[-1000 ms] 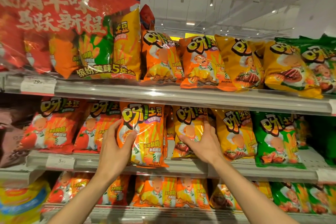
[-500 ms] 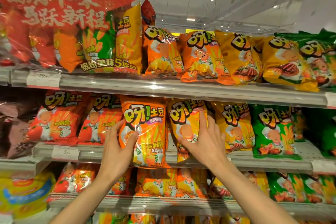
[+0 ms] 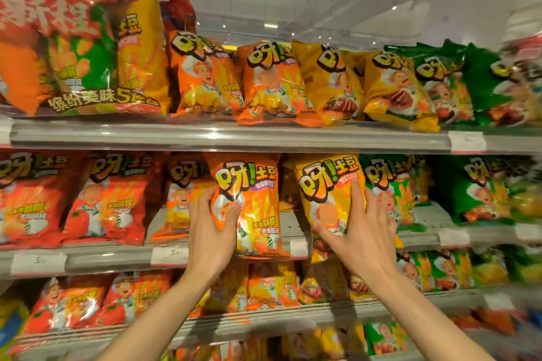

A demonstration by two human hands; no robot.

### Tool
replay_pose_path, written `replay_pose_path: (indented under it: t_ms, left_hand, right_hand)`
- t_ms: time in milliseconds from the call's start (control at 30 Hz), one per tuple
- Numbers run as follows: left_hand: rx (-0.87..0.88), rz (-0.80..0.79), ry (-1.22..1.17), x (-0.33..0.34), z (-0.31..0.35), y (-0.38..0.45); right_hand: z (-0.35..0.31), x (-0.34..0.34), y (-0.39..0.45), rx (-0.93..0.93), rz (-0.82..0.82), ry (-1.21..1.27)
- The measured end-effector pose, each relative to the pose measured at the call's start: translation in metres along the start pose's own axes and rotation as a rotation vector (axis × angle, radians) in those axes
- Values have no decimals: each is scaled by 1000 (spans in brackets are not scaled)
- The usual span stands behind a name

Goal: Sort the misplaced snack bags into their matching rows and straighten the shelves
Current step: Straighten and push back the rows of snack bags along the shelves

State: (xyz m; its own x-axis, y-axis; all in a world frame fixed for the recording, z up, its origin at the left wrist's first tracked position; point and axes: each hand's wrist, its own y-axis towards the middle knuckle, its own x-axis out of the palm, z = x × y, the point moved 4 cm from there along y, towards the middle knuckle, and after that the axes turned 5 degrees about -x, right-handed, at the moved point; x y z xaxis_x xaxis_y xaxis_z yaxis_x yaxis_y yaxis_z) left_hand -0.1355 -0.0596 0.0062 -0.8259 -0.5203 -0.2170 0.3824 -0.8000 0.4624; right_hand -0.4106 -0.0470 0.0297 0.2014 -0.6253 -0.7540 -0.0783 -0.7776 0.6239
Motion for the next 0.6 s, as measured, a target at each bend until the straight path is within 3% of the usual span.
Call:
replay_pose_path:
  t_ms: [267,600]
  left_hand:
    - [-31,49,81,48,14,22]
    - [-91,9,266,88,-7,37]
  right_hand:
    - [46,-9,7,15,34,95]
    - [77,1,15,29,-39,220]
